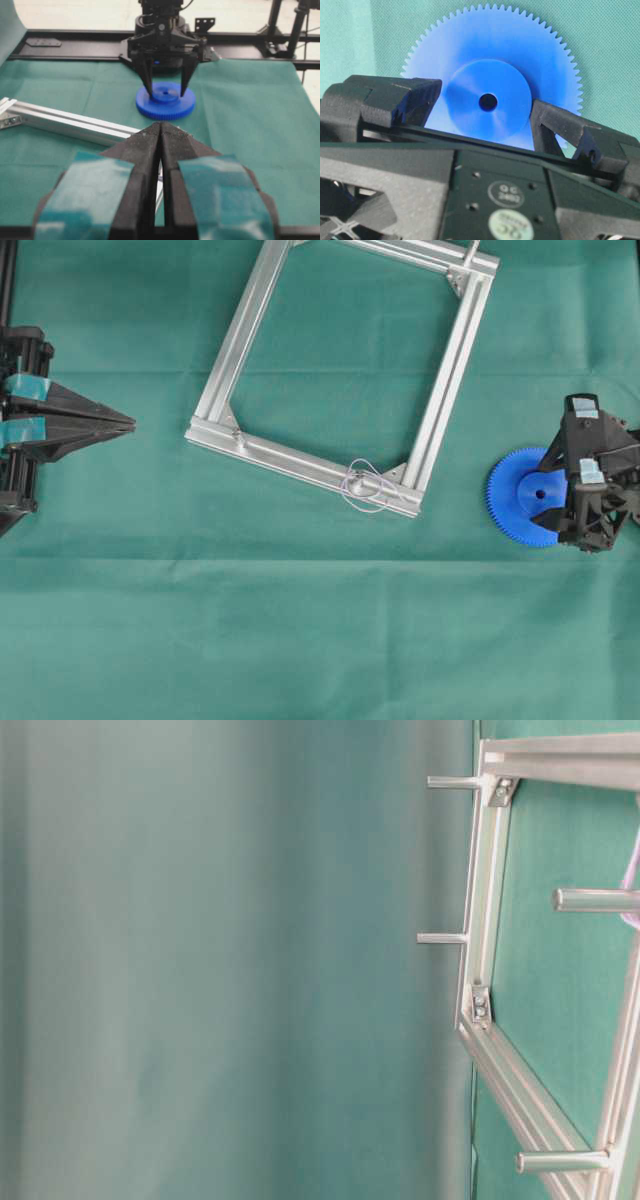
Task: Find the location of the shaft and insert the gear.
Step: 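Lift the blue gear and tilt it upright with the right gripper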
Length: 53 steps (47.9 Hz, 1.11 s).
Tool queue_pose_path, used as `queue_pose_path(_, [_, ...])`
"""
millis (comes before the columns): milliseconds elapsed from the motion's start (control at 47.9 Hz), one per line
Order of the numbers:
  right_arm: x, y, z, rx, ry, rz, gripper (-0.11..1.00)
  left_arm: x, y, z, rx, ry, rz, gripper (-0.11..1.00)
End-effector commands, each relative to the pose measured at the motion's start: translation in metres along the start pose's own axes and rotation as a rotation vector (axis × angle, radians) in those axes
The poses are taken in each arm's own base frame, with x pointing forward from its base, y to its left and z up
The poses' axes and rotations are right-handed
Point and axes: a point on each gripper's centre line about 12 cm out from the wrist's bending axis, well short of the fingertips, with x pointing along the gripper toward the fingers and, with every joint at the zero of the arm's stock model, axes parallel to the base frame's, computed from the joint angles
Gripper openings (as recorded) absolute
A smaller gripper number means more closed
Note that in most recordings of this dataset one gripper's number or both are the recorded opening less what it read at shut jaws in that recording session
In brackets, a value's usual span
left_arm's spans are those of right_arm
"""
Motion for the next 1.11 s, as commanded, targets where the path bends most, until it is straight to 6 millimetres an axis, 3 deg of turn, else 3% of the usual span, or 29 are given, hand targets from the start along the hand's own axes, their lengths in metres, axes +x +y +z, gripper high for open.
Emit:
queue_pose_path(0, [0.003,0.001,-0.001,0.005,0.02,-0.005,0.91,0.003,0.0,0.01,-0.005,-0.023,-0.001,0.01])
queue_pose_path(543, [0.011,-0.002,-0.007,0.013,0.112,-0.05,0.9,0.003,0.0,0.01,-0.005,-0.023,-0.001,0.01])
queue_pose_path(647, [0.011,-0.003,-0.008,0.011,0.115,-0.051,0.85,0.003,0.0,0.01,-0.005,-0.023,0.001,0.01])
queue_pose_path(752, [0.011,-0.003,-0.01,0.01,0.132,-0.059,0.69,0.003,0.0,0.011,-0.005,-0.025,-0.001,0.01])
queue_pose_path(1086, [0.01,-0.005,-0.013,0.045,0.155,-0.074,0.69,0.003,0.0,0.011,-0.005,-0.023,-0.001,0.01])
